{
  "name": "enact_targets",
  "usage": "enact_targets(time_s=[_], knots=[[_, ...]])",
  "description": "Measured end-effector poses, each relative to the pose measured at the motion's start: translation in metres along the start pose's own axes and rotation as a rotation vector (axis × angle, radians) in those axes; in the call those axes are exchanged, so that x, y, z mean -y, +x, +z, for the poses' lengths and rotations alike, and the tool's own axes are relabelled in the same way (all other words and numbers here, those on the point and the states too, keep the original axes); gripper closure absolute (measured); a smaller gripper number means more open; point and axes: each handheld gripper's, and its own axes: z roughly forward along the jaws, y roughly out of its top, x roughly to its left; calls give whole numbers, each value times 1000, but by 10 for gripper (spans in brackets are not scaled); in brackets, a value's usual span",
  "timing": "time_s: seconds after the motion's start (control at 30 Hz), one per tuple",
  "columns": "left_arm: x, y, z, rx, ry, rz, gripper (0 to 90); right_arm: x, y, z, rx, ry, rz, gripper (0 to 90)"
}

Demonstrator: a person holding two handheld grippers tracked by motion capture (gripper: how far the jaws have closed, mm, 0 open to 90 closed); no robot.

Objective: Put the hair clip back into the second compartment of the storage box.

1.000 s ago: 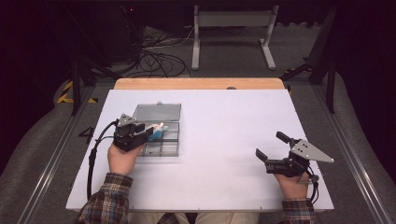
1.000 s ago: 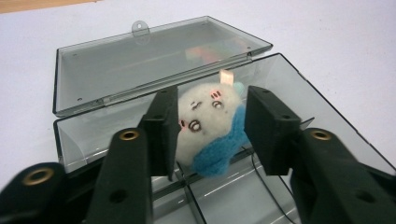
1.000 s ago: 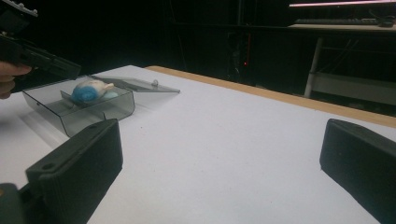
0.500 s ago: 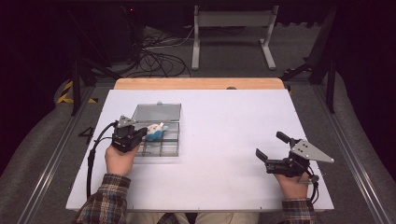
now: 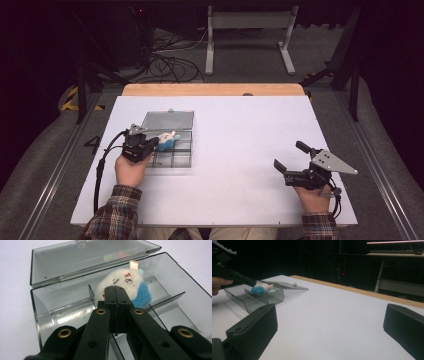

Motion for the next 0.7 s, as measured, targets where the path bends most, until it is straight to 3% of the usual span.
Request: enact_targets(time_s=[0.43, 0.7], knots=[[1, 1, 8, -13, 30, 1, 900, 0, 0, 0, 1, 0, 0, 0], [0, -4, -4, 31, 11, 15, 900, 0, 0, 0, 0, -1, 0, 0]])
